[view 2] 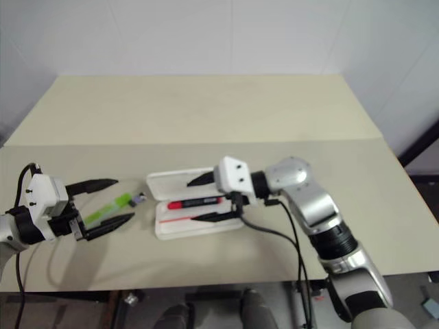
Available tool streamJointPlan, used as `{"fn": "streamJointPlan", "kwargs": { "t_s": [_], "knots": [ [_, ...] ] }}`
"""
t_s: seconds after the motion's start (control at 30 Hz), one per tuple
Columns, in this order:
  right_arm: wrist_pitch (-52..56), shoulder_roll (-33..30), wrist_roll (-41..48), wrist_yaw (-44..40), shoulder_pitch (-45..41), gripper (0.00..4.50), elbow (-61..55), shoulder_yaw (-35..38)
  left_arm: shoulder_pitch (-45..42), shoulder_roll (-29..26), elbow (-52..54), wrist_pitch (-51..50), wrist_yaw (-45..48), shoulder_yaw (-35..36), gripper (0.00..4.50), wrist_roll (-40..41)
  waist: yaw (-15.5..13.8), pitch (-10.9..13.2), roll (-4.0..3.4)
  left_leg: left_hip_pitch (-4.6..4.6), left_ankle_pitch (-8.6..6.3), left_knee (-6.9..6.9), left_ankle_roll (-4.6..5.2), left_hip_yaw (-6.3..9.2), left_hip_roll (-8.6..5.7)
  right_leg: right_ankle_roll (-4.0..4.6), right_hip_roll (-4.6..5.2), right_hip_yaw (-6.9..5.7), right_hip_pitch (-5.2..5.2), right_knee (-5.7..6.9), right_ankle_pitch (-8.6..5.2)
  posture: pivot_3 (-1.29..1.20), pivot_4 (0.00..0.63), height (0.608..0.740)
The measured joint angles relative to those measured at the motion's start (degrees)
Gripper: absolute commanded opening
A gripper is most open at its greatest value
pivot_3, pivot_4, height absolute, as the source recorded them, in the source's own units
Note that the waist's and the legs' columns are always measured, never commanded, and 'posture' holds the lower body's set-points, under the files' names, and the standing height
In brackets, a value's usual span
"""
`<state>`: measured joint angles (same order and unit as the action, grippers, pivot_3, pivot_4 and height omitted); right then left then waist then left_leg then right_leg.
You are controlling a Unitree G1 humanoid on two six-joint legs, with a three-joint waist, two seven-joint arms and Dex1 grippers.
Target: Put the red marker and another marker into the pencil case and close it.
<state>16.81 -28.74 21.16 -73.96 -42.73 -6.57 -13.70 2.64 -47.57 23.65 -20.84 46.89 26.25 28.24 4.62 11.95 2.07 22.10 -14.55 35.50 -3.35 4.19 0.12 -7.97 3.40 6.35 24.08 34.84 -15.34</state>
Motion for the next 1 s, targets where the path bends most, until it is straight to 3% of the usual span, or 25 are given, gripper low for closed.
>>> {"fn": "streamJointPlan", "kwargs": {
  "t_s": [0.2,0.63,1.0],
  "knots": [
    [3.0,-4.5,5.7,-1.7,2.4,4.45,0.7,6.5,3.4,0.8,0.2,-4.8,-4.5,0.1,4.50,-1.8,0.1,0.0,0.01,0.01,0.00,0.01,0.00,-0.01,0.00,-0.01,-0.01,0.02,0.00,0.01,-0.01,0.00,0.150,0.740],
    [3.2,-5.6,7.2,-1.2,8.5,4.45,2.5,9.5,6.0,-4.4,-10.5,-6.9,3.0,0.9,4.50,-1.9,0.0,0.0,0.01,0.02,0.00,0.13,0.00,-0.03,0.01,0.28,-0.04,0.04,0.00,0.05,-0.17,0.00,0.150,0.740],
    [2.1,-6.3,5.9,0.1,9.9,4.45,2.5,9.7,-1.7,-6.6,-24.6,-2.2,9.5,-0.9,4.50,-3.3,0.0,0.0,0.01,0.01,0.00,0.12,0.00,-0.03,0.00,0.19,-0.02,0.03,0.00,0.09,-0.12,0.00,0.150,0.740]
  ]
}}
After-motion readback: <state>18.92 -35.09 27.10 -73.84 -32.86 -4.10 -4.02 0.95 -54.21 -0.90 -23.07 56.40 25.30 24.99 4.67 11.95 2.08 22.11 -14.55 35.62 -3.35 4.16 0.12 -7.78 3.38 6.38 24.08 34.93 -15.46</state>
